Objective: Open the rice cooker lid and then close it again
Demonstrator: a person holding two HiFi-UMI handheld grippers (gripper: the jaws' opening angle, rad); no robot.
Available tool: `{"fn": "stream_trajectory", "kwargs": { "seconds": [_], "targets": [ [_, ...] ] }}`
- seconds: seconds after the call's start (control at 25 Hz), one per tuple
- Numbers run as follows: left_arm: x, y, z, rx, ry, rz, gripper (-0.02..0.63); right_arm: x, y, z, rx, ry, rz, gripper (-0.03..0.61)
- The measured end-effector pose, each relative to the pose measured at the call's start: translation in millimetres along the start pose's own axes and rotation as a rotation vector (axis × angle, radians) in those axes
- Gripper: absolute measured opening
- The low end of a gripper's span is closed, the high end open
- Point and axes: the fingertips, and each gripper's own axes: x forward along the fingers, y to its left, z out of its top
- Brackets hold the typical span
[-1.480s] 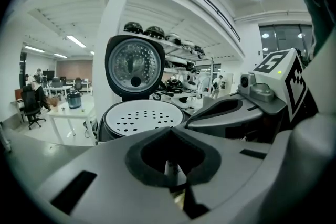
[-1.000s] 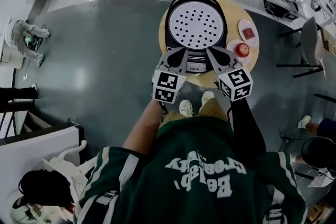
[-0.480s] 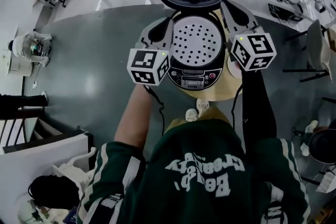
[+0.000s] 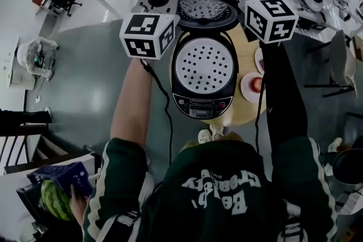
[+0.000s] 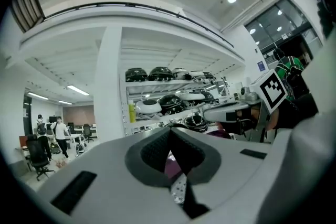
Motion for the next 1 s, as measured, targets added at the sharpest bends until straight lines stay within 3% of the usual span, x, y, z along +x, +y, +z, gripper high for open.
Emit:
{"fn": "stream_trajectory", "kwargs": {
  "seconds": [0.2,0.36,0.6,0.84,1.0],
  "targets": [
    [36.7,16.5,-3.7,0.031,0.042,0.014,0.0,22.9,-7.1,-24.1,-0.037,0.096,0.013,-0.006],
    [45.7,18.1,-10.9,0.11,0.077,0.029,0.0,26.5,-9.8,-31.3,-0.01,0.109,0.026,-0.006],
    [46.9,34.8,-6.8,0.005,0.086,0.042,0.0,26.5,-10.7,-30.8,0.038,0.111,0.065,0.003],
    [36.3,20.5,-12.2,0.097,0.128,0.05,0.0,17.4,-2.0,-30.9,0.057,0.131,0.095,0.003],
    [20.5,11.7,-14.4,0.103,0.138,0.051,0.0,6.4,8.6,-33.1,0.077,0.152,0.12,0.003]
  ]
}}
